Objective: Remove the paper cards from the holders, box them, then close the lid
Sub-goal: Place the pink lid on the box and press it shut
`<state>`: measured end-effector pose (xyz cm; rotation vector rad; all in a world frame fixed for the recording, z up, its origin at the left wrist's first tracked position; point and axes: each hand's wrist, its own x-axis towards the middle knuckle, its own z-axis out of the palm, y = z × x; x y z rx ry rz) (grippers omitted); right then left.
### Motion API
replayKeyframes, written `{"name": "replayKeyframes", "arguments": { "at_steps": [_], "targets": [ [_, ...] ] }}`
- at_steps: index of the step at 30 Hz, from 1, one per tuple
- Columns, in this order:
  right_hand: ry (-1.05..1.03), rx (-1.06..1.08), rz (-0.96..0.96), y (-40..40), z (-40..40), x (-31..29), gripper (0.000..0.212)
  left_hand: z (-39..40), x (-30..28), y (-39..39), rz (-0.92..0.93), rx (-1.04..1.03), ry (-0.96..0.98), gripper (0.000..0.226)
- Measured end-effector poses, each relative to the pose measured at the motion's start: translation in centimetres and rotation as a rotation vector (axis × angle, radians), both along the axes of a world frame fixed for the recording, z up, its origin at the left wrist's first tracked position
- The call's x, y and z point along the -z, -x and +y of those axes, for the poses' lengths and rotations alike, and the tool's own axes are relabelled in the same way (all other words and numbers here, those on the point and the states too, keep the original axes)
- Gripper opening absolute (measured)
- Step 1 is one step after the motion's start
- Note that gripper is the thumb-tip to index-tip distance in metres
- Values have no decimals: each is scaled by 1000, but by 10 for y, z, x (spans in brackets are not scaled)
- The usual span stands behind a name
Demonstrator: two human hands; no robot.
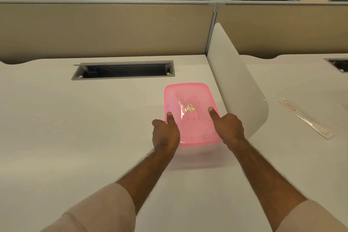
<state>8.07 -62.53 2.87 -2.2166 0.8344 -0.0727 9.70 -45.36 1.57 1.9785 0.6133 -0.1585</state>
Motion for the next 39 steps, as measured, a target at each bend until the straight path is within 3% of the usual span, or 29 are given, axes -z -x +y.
{"name": "replayKeyframes", "arguments": {
  "at_steps": [4,7,17,22,30,35,39],
  "targets": [
    [13,5,159,12,5,2,86,0,0,1,-34,15,-14,41],
    [122,-16,125,10,7,7,85,-1,1,3,-65,29,-42,39],
    [47,-20,-32,10,1,13,67,-3,0,1,-54,24,-22,38],
    [108,-48,-136,14,3,21,63,-2,-1,1,-66,26,-12,37],
    [106,-86,-25,7,0,25,65,1,4,0,-77,62,-31,36],
    [123,-80,50,-21,-6,12,48,3,5,-3,-93,112,-48,35],
    [61,-35,24,-62,-5,1,61,6,7,-4,-79,166,-55,37]
  ]
}}
